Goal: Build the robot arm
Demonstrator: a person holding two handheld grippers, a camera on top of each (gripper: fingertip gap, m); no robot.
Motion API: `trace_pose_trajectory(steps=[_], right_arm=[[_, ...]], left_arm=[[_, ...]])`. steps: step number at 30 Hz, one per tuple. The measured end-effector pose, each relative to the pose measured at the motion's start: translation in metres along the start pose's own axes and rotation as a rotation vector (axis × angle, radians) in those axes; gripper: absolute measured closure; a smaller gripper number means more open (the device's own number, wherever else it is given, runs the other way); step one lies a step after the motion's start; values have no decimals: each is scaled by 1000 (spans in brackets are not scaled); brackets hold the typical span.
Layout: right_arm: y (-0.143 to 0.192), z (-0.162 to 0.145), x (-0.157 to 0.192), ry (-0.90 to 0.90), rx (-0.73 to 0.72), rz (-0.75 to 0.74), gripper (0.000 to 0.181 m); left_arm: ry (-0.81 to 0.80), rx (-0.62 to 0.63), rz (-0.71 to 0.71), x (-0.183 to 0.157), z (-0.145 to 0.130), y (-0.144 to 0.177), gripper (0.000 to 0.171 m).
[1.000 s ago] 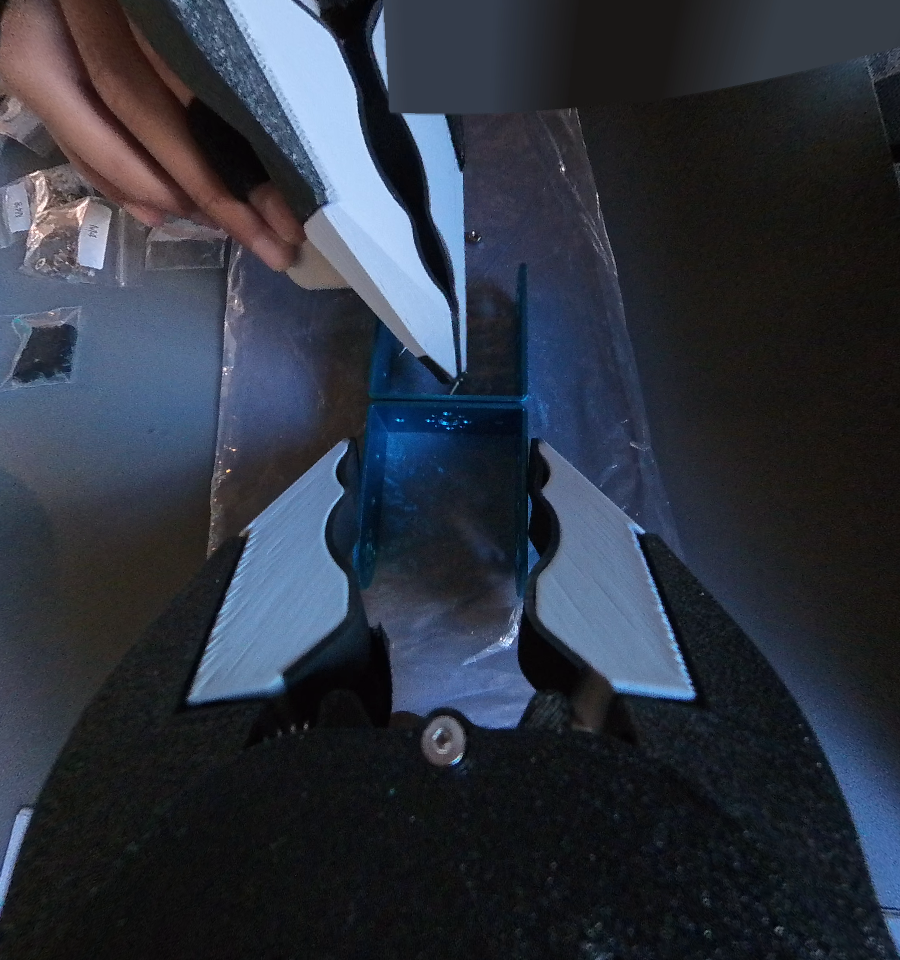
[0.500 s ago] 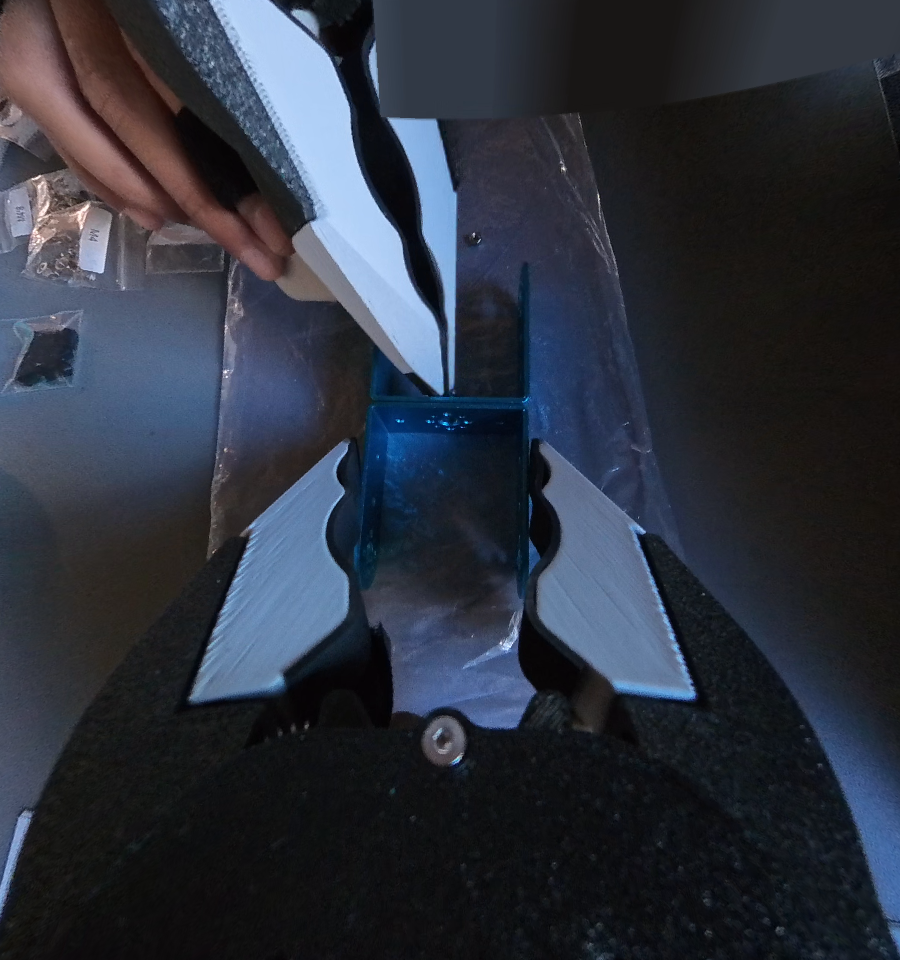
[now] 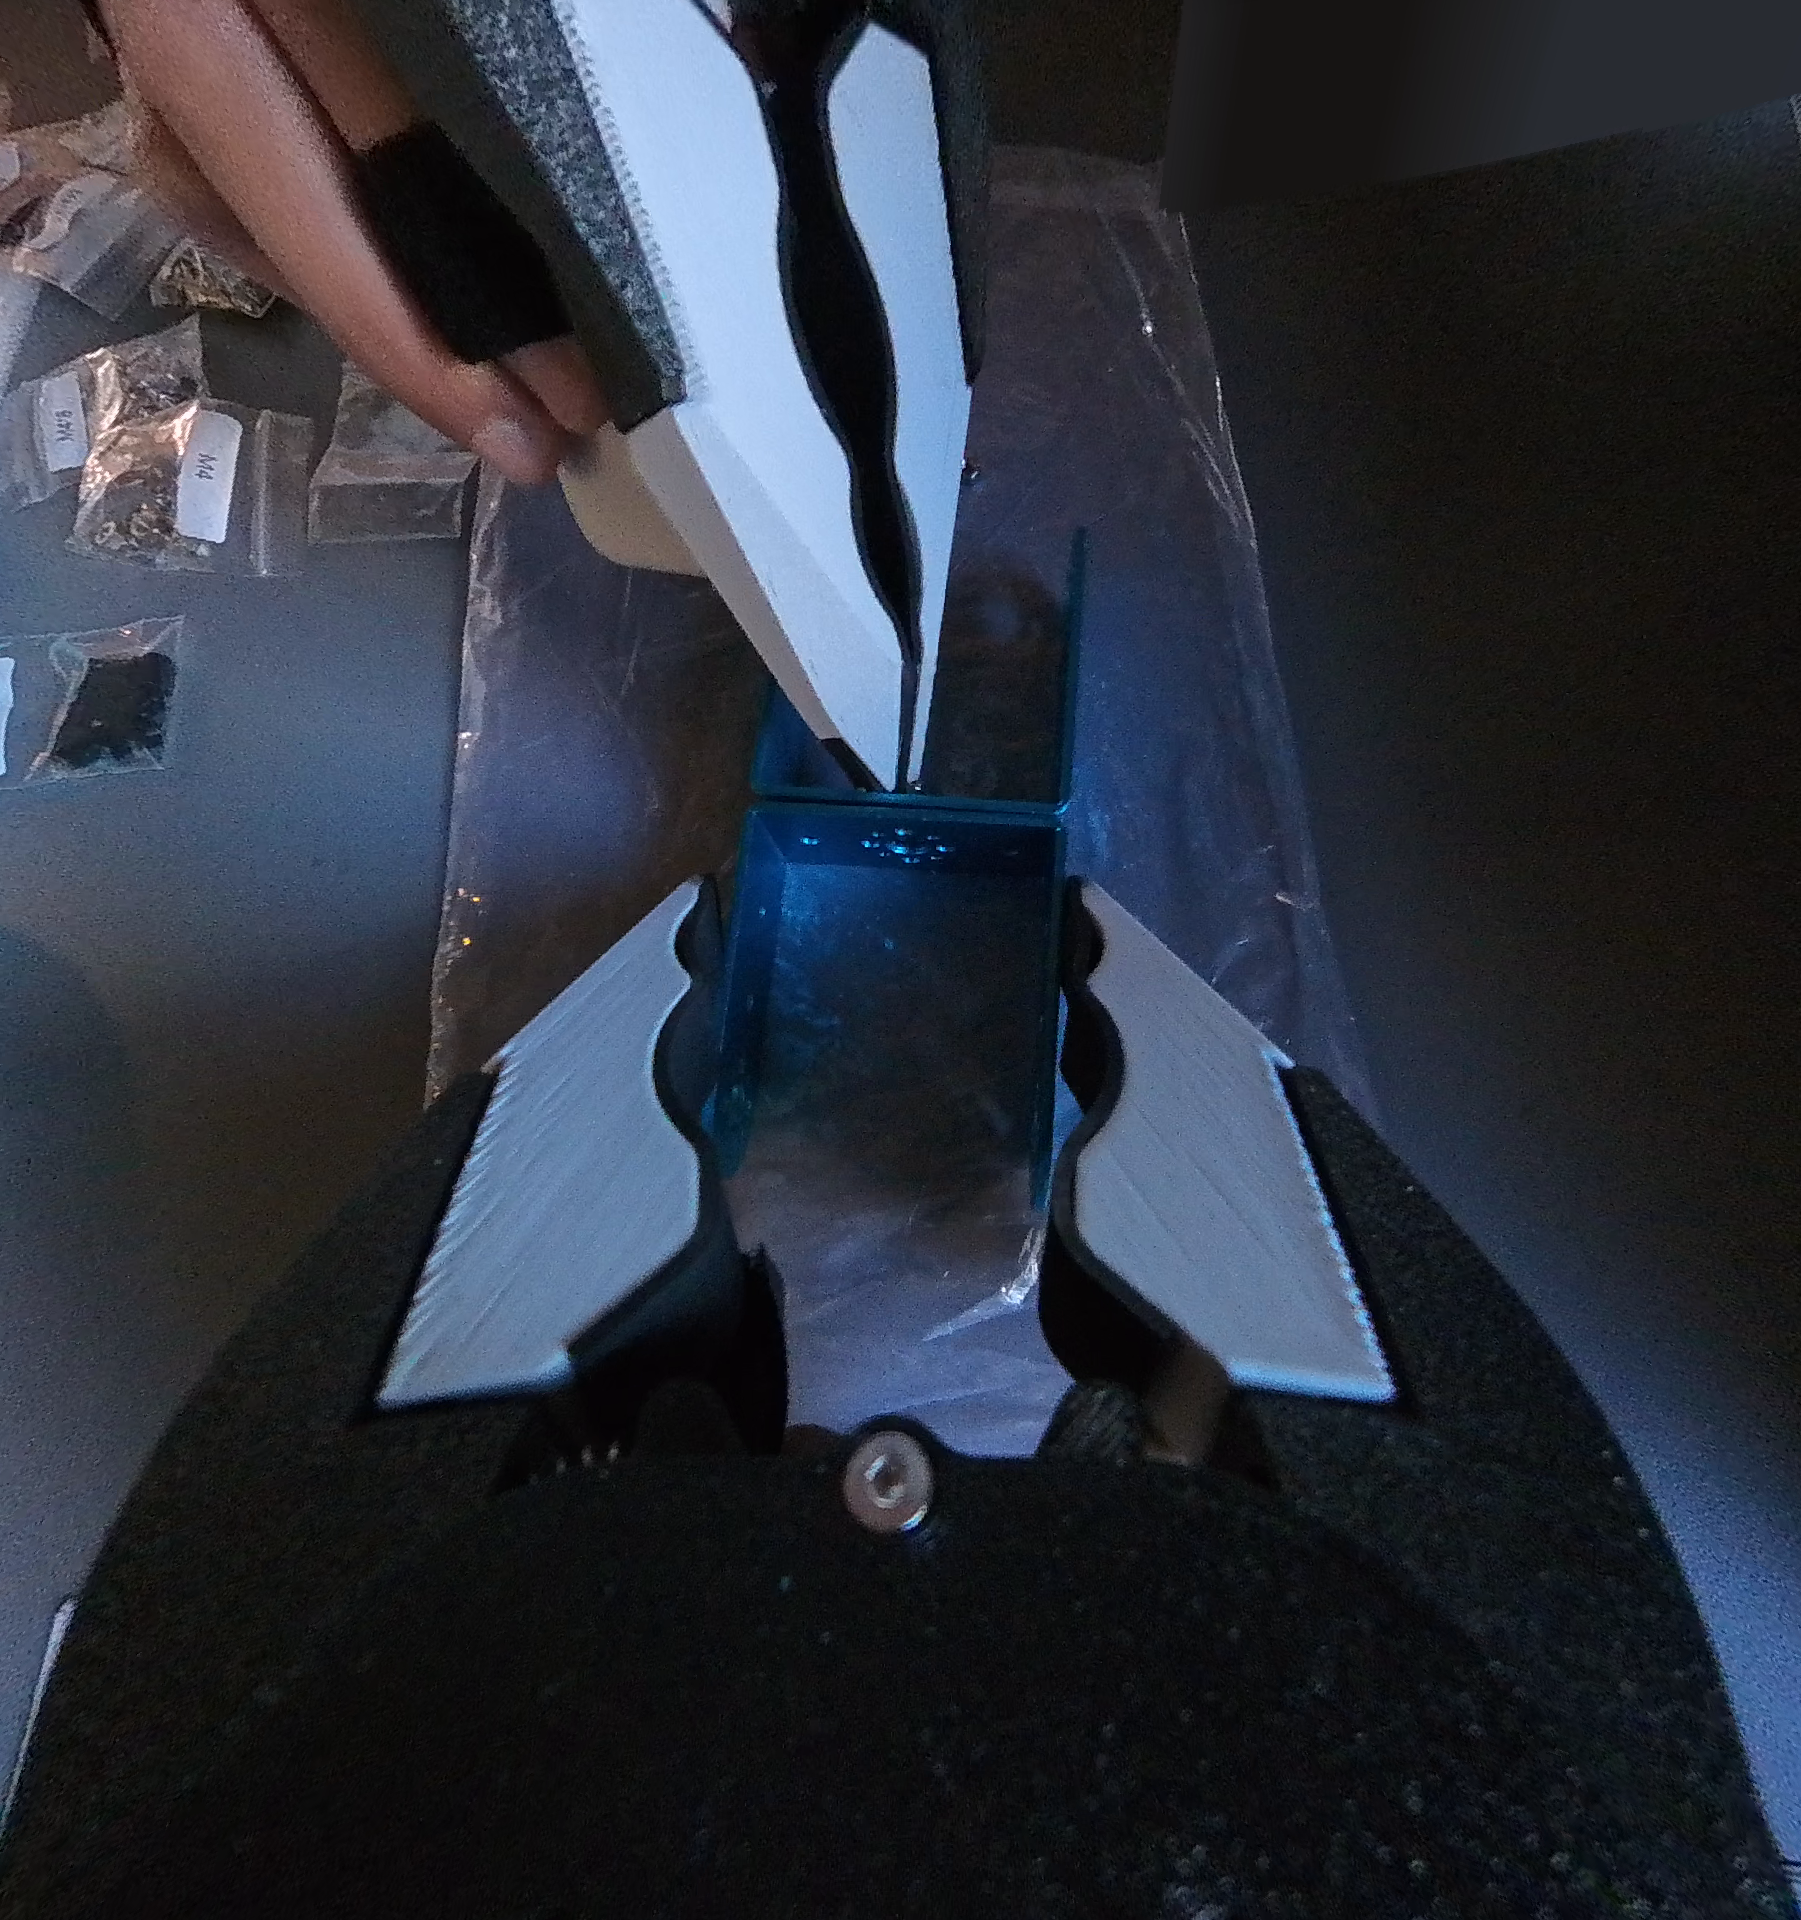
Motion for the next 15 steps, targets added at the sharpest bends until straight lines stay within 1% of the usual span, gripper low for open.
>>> trace_pose_trajectory(steps=[6, 15], right_arm=[[1, 0, 3, 63, -14, -37, 181], [1, 0, 3, 65, -13, -47, 181]], left_arm=[[0, 0, -1, 0, 0, 0, 106], [0, 1, 0, 0, 0, 0, 106]])
Point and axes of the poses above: each gripper's, where its closed fingertips meet, y back along the fingers, z out of its top, x = y × z across the jaws, the point moved 9 cm from there along y, back along the fingers, and after that the axes turned 15 degrees about -x, right-handed, at the moved point
